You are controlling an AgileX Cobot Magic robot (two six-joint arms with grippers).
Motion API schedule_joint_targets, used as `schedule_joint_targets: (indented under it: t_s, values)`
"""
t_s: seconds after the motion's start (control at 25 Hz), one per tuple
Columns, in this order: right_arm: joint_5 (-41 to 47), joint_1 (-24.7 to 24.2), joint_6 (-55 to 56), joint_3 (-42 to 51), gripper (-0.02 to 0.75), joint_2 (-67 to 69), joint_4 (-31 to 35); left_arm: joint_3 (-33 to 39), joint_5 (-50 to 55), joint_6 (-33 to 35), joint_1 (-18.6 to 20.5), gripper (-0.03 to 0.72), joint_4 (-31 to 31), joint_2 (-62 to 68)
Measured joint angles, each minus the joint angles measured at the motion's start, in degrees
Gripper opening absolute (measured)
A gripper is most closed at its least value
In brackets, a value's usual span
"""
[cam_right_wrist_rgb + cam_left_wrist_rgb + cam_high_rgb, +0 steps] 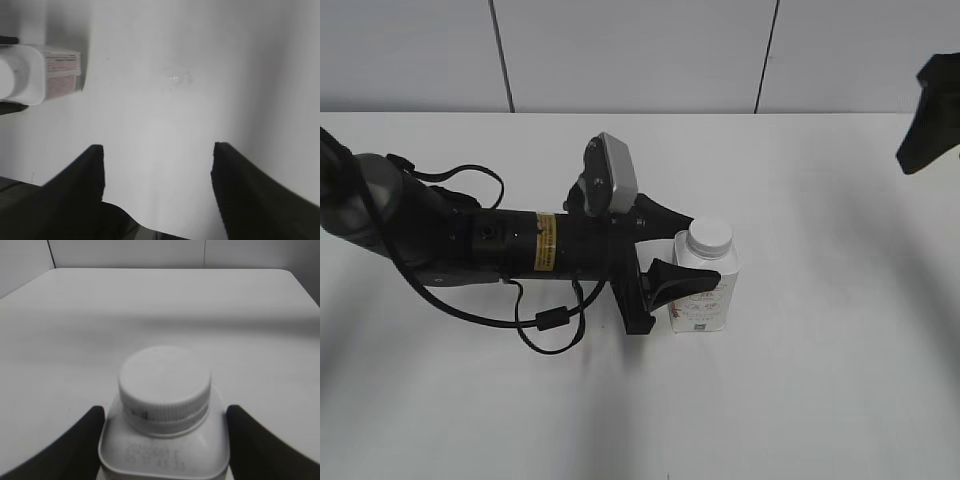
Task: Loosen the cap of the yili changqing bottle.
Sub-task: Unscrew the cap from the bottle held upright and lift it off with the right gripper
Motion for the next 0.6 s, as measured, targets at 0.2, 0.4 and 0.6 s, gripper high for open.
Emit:
schedule_joint_targets:
  t_s: [0.2,0.4,0.6]
  values:
    - [0.1,8.2,-0.9,-4.6,0.491,3.4,0.0,0.0,0.0,0.0,0.0,0.445,0.0,0.0]
    - [0.1,15.9,-1.0,-7.7,0.488,6.7,-1.6,0.0,0.0,0.0,0.0,0.445,0.0,0.0]
    - [0.1,21.0,-2.0,-9.0,0.487,9.6,-3.2,0.0,0.0,0.0,0.0,0.445,0.0,0.0]
